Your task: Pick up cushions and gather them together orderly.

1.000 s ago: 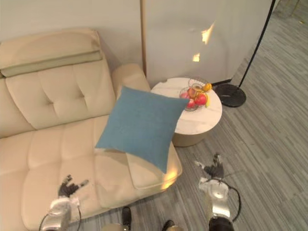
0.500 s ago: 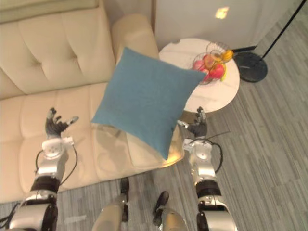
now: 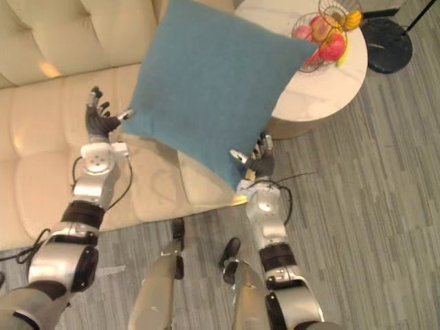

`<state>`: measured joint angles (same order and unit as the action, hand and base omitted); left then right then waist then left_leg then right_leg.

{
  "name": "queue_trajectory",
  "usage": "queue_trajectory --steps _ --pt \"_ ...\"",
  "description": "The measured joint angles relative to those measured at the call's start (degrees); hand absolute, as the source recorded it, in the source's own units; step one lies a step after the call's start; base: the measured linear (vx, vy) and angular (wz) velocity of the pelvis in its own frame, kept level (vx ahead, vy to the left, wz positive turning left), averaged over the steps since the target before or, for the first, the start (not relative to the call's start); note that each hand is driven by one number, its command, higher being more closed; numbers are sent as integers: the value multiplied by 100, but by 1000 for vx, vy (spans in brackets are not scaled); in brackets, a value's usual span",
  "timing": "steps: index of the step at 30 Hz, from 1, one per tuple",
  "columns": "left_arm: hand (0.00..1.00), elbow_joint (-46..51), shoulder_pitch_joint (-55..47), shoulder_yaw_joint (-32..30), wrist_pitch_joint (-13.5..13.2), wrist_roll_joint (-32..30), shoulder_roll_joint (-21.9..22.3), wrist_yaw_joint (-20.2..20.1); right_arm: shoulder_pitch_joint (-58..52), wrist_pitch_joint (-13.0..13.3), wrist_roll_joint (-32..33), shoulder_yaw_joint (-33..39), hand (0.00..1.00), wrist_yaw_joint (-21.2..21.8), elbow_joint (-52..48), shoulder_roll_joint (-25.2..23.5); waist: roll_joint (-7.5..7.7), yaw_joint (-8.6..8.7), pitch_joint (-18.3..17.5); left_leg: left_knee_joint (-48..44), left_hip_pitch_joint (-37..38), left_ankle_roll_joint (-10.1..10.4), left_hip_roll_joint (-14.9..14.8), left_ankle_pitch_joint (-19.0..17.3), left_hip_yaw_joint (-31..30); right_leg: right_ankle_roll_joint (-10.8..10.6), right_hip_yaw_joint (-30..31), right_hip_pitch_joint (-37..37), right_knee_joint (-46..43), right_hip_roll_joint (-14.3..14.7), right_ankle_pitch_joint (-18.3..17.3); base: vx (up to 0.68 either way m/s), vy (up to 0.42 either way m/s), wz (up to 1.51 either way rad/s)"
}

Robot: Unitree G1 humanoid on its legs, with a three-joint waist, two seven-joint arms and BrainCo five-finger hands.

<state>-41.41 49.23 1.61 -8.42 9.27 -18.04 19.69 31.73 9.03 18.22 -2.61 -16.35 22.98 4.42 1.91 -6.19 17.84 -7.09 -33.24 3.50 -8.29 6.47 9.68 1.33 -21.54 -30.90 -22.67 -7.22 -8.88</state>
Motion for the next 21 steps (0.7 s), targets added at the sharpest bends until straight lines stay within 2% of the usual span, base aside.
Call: queue_trajectory --steps 7,8,14,18,21 --pt "0 -316 571 454 40 -26 375 20 468 1 59 -46 0 -94 -7 -59 7 22 123 -29 -306 21 -40 77 59 48 25 -319 -12 26 44 12 -28 -3" --pt "100 -316 620 458 45 -37 377 20 520 1 103 -53 100 -98 -8 -59 7 30 125 -73 -377 23 -55 78 70 57 29 -372 -9 36 55 25 -44 -3" --pt "100 -285 817 543 48 -66 275 29 808 -1 271 -47 100 -225 -8 56 9 47 132 -190 -602 24 -129 76 90 82 35 -502 15 97 131 2 -32 1" --pt "100 173 858 575 31 126 175 90 964 19 443 -25 100 -244 -227 168 13 75 317 -187 -591 -2 -124 96 114 75 65 -516 -3 83 165 -15 -9 -2" --pt "100 449 848 627 23 343 157 153 1034 26 505 -25 100 -244 -226 209 19 68 328 -184 -526 0 -122 120 184 76 102 -498 -31 74 164 11 -29 -4"
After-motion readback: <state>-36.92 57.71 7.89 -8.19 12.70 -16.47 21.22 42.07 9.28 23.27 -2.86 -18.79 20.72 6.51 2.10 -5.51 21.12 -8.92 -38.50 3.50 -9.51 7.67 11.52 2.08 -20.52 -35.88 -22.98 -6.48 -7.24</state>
